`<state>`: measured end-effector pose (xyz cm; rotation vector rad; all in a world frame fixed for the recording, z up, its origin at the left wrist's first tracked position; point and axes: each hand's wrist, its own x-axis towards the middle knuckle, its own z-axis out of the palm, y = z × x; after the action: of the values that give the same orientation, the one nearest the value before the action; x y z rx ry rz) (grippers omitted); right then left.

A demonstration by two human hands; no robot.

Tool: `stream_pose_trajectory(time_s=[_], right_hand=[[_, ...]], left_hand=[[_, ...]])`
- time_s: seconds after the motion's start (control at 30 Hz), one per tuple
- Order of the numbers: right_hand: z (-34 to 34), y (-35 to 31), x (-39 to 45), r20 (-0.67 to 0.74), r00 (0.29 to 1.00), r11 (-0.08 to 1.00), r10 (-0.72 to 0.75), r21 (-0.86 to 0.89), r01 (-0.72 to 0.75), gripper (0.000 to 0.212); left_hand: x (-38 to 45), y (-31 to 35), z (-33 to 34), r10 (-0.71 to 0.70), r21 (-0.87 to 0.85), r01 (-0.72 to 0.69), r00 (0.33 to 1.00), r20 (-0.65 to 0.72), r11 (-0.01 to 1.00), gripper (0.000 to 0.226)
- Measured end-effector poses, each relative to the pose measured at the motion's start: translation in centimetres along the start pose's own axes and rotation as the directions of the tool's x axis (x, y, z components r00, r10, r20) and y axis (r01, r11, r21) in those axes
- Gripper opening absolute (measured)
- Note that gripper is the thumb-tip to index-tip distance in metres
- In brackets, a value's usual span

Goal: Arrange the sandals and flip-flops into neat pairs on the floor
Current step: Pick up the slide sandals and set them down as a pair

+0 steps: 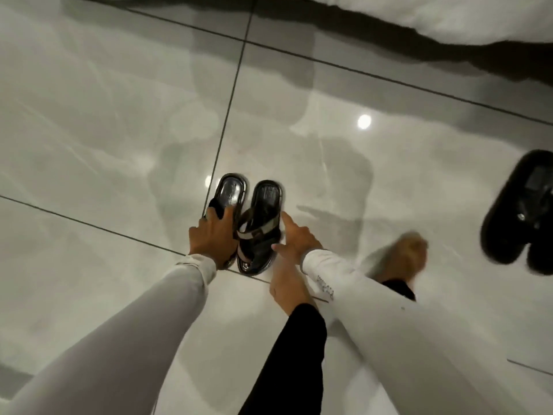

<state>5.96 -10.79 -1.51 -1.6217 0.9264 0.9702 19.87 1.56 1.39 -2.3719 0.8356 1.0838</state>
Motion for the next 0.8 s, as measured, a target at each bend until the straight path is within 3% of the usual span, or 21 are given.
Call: stream_pose_trajectory(time_s=[0.1, 0.2, 0.3, 0.4, 0.8], right_hand=[[1.9, -1.9, 3.4, 0.040, 0.999, 1.000, -0.002, 0.001, 0.002, 0.081], [2.7, -2.4, 6.0, 0.036, 0.999, 0.973, -0.003, -0.232, 0.012, 0.075], [2.5, -2.0, 8.1, -0.051, 0.997, 0.934, -0.060, -0.356, 0.038, 0.043], [1.4, -1.4, 8.6, -0.101, 0.990, 0.943, -0.099, -0.328, 0.061, 0.021], [-12.1, -4.0, 11.5, -0.275, 0.950, 0.964, -0.146, -0.254, 0.075, 0.022]], left_hand=[[3.3, -1.9, 0.9, -0.035, 0.012, 0.034, 0.993, 0.116, 0.999, 0.051], [5.8, -2.2, 2.0, -0.051, 0.096, 0.029, 0.972, 0.231, 0.995, 0.038], [7.9, -1.5, 2.7, -0.084, 0.193, 0.027, 0.953, 0.292, 0.981, 0.033], [9.2, -0.9, 1.5, -0.059, 0.234, 0.001, 0.969, 0.238, 0.972, 0.032], [14.6, 5.4, -9.2, 0.117, 0.256, -0.125, 0.992, 0.046, 0.959, 0.024]])
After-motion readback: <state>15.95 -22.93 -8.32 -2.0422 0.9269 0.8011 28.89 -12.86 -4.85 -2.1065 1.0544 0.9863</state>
